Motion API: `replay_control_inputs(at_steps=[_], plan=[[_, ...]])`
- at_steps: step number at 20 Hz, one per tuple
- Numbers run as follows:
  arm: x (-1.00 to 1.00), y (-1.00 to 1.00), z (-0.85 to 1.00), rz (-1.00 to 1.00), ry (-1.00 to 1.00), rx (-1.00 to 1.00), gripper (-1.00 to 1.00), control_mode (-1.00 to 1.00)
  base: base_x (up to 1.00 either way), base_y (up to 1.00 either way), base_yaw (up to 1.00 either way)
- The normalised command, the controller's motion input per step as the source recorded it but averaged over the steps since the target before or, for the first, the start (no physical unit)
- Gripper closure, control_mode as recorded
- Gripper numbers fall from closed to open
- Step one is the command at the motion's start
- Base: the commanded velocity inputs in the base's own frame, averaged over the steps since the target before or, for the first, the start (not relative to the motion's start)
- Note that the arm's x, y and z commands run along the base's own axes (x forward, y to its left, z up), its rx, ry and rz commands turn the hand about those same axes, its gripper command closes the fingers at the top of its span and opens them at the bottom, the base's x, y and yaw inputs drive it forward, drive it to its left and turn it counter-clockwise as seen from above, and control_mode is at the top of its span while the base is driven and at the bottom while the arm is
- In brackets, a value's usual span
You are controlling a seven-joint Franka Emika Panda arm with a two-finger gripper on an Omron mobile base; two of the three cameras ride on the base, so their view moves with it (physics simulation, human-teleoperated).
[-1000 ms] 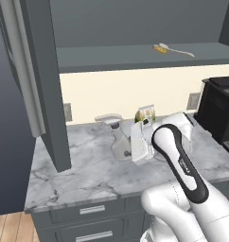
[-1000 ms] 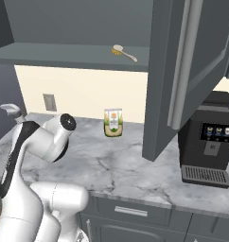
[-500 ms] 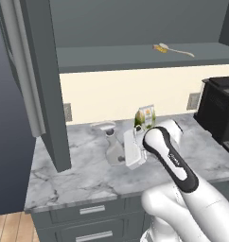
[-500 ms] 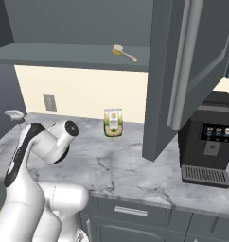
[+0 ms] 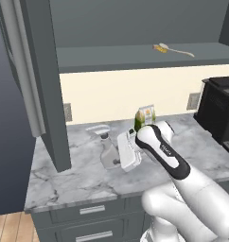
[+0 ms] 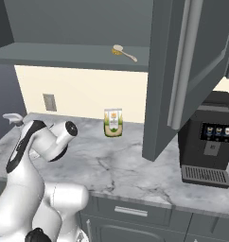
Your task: Pick the spray and dish brush from the cabinet and place them on the counter.
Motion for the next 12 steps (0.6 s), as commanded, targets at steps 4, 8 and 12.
replay_control_inputs(at_steps=[4,8,12], plan=[[0.04,0.06,-0.4,0.04,0.01,0.06,1.0,-1.0,0.0,0.0,0.0],[0.06,0.01,-0.36,0.03,0.0,0.07,1.0,-1.0,0.0,0.0,0.0],[0.08,0.02,-0.36,0.02,0.0,0.06,1.0,-1.0,0.0,0.0,0.0]])
